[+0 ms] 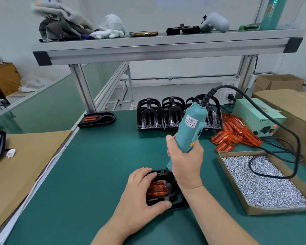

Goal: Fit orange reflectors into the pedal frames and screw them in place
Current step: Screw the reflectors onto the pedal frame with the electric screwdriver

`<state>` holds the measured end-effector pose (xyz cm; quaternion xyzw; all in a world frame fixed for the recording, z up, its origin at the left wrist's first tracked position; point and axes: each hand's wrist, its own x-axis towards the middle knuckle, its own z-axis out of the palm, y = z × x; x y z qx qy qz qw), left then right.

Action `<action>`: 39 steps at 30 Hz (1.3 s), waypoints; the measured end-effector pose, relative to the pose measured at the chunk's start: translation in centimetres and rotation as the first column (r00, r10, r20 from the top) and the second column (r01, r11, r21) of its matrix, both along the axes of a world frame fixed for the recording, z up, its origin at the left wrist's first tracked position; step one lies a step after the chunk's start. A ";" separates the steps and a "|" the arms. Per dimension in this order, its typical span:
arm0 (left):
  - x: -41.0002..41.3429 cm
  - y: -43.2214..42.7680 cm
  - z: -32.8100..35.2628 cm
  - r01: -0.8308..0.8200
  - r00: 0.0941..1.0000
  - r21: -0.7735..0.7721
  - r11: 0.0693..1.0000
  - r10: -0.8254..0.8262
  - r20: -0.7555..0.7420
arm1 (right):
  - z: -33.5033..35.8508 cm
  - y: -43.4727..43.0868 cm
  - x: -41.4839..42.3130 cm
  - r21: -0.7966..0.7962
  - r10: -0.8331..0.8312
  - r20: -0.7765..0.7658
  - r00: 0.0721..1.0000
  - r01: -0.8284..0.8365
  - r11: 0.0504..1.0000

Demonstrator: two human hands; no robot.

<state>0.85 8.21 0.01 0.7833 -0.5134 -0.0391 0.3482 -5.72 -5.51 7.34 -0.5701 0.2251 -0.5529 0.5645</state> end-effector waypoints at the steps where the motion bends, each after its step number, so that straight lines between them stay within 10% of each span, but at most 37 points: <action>1: 0.0 0.0 0.0 0.001 1.000 -0.002 1.000 -0.001 0.002 | 0.0 0.0 0.0 0.005 0.005 0.004 1.000 -0.005 1.000; 18: 0.2 0.1 -0.2 -0.004 1.000 -0.005 1.000 0.004 -0.030 | 4.6 -3.3 -2.3 0.005 0.052 0.147 0.988 -0.053 0.999; 27: 0.2 0.0 -0.1 0.002 0.999 0.000 1.000 -0.002 -0.038 | 2.0 -13.2 -5.9 0.514 -0.079 -0.046 0.996 0.091 0.853; 39: 0.3 0.0 -0.4 -0.006 0.999 0.009 1.000 0.006 -0.045 | -3.2 -16.0 -9.1 0.574 -0.128 -0.320 0.939 0.299 0.762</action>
